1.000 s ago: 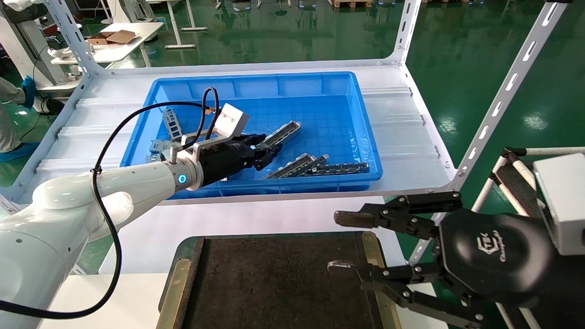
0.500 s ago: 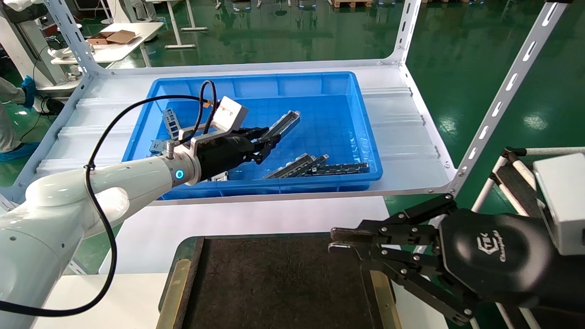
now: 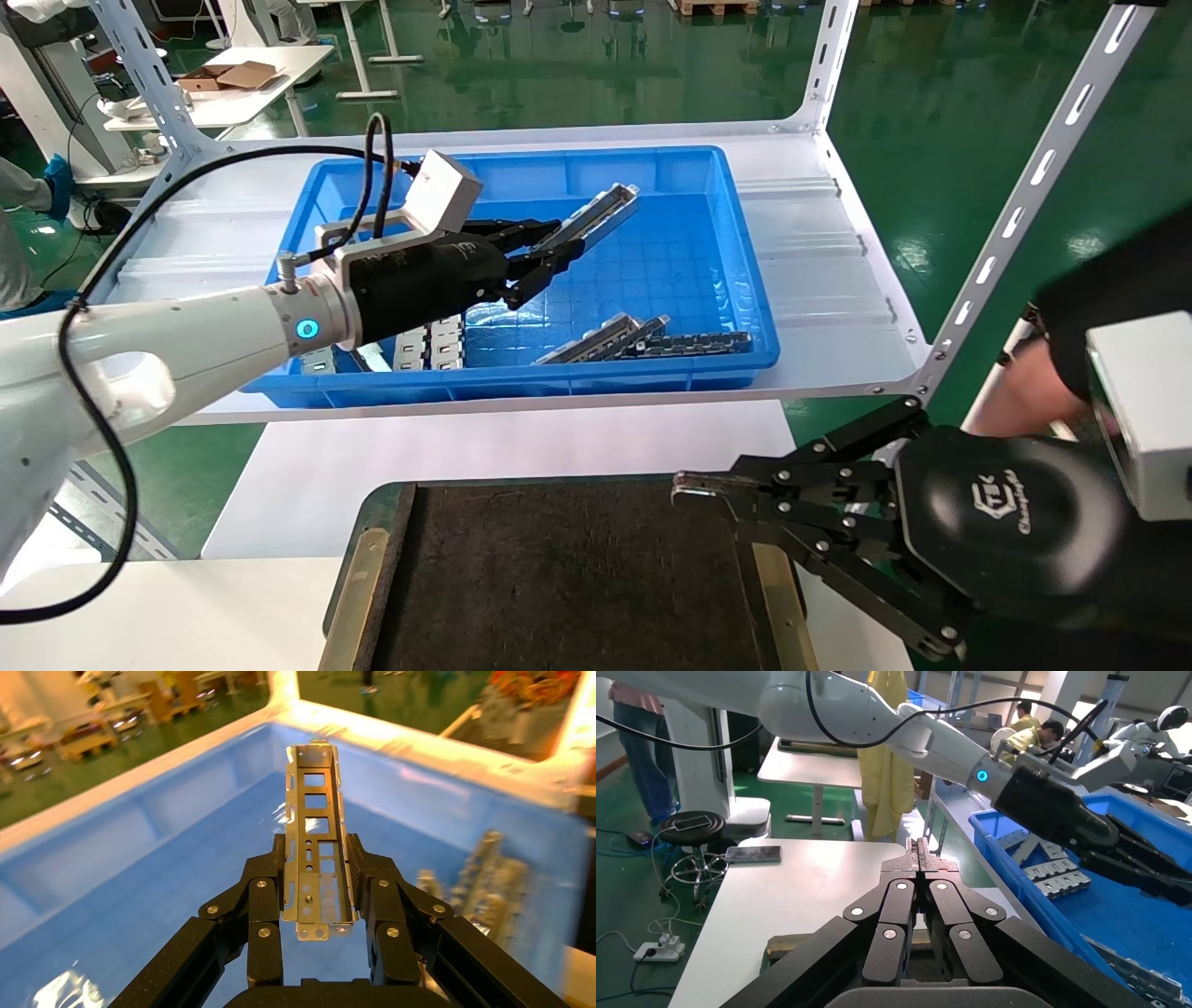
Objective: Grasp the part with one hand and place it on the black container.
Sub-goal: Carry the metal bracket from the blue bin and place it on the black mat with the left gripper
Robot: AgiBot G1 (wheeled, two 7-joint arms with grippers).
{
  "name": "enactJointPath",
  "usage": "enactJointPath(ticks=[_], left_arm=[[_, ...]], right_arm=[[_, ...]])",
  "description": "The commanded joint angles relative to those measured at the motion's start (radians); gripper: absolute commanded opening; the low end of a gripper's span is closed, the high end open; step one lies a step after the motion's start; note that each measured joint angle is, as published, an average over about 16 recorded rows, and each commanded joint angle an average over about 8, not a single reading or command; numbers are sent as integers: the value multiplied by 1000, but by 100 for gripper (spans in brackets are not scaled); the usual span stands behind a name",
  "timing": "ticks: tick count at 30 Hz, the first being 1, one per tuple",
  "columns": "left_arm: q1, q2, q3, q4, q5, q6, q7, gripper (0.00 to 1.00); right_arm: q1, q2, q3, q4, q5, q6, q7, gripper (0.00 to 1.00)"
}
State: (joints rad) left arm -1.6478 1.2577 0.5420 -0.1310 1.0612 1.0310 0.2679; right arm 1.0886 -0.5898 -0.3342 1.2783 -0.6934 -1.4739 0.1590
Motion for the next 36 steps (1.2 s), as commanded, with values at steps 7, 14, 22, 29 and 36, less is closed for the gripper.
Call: enactJointPath(ticks=[7,14,22,29,36], left_arm=[[-7,-60,2,-17,-7,207,10,0],[37,-115,5,-66,-16,370,-13,0],[152,-169,6,-188,-38,486,-67,0],[325,-204,9,-351,-66,498,-153,0],[517,-235,12,-502,-72,373,-244,0]], right_arm=[[0,0,0,0,0,0,0,0],[0,0,0,0,0,0,0,0],[0,0,-1,0,0,0,0,0],[0,0,-1,0,0,0,0,0],[0,0,-1,0,1,0,0,0]])
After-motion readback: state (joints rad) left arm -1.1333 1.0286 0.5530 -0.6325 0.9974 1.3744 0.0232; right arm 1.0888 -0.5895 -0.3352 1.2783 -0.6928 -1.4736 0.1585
